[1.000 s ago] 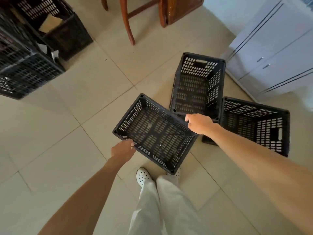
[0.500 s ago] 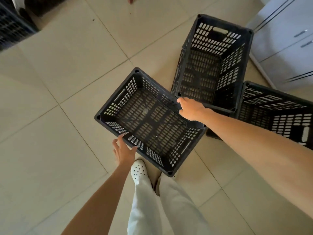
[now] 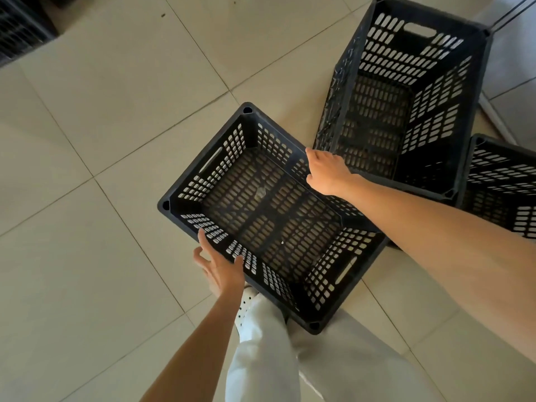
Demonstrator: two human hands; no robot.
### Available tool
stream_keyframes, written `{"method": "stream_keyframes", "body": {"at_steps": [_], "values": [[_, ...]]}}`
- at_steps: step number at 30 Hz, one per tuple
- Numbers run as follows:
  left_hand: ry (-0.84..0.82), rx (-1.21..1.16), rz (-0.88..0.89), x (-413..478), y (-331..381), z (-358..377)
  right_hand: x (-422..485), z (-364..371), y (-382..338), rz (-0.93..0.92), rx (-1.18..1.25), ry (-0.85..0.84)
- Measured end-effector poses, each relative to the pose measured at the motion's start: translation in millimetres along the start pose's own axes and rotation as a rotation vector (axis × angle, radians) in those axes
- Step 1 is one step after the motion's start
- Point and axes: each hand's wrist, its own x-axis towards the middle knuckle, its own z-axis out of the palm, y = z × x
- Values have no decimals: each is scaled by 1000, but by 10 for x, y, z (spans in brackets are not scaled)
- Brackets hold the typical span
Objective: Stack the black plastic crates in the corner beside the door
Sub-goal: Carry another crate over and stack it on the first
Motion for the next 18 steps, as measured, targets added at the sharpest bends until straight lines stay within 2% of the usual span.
{"method": "stream_keyframes", "body": {"at_steps": [4, 8, 12, 18], "values": [[-23, -118, -85, 101, -74, 22, 117, 146, -51, 56, -7, 11], [-133, -24, -32, 178, -94, 65, 233, 130, -63, 167, 102, -57], [-215, -10, -3, 286, -86, -11, 295, 16, -44, 259, 325, -96], [-207, -4, 67, 89, -72, -322, -6, -95, 16, 312, 458, -116]]}}
